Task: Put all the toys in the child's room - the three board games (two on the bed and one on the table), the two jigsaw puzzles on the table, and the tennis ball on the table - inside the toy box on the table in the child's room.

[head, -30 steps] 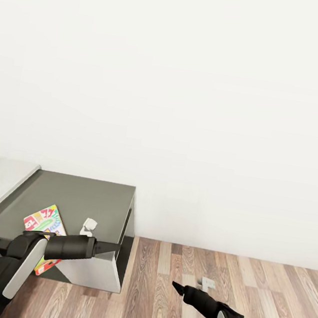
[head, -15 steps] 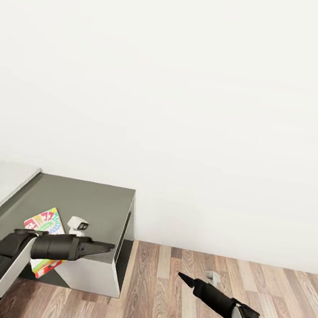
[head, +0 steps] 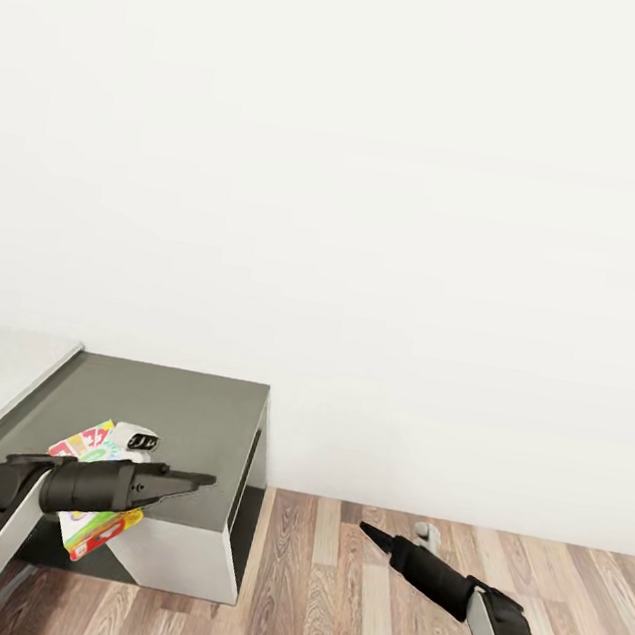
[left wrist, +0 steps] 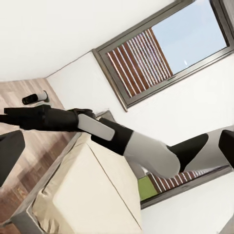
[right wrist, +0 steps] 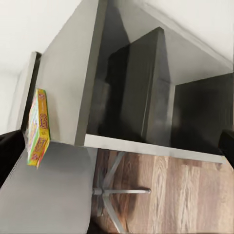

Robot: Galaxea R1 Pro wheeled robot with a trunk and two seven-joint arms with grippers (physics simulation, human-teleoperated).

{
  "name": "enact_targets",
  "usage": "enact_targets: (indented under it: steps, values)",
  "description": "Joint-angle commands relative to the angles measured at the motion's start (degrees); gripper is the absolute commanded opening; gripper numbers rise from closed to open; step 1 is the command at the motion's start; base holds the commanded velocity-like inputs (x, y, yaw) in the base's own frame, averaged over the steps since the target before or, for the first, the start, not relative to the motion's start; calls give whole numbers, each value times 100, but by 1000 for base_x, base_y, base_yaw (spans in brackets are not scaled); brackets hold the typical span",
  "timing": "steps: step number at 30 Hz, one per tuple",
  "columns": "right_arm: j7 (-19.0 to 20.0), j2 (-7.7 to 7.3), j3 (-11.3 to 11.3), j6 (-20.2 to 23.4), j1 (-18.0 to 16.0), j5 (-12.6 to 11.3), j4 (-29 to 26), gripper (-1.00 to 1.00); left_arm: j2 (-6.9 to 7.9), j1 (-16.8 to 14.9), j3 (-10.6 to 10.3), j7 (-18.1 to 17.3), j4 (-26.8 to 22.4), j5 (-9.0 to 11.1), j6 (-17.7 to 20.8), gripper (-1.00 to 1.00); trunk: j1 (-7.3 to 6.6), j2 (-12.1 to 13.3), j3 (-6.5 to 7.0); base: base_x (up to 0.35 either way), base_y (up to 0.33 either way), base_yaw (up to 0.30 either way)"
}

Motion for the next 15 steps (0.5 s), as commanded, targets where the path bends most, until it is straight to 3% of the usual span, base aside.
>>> enact_targets:
  steps: [1,7,15]
  values:
    - [1,12,-5,76,-8,-30,-193,100,27,-4,67,-10,-1,10,62,100,4,-10,-1,0,0,0]
    - [10,35,14,292,10,-31,-1080,100,76,-4,376,-8,-1,-2,68,100,4,-10,56,0,0,0]
    - [33,41,21,362,10,-32,-1317,100,68,-11,436,41,5,-43,58,100,4,-10,132,0,0,0]
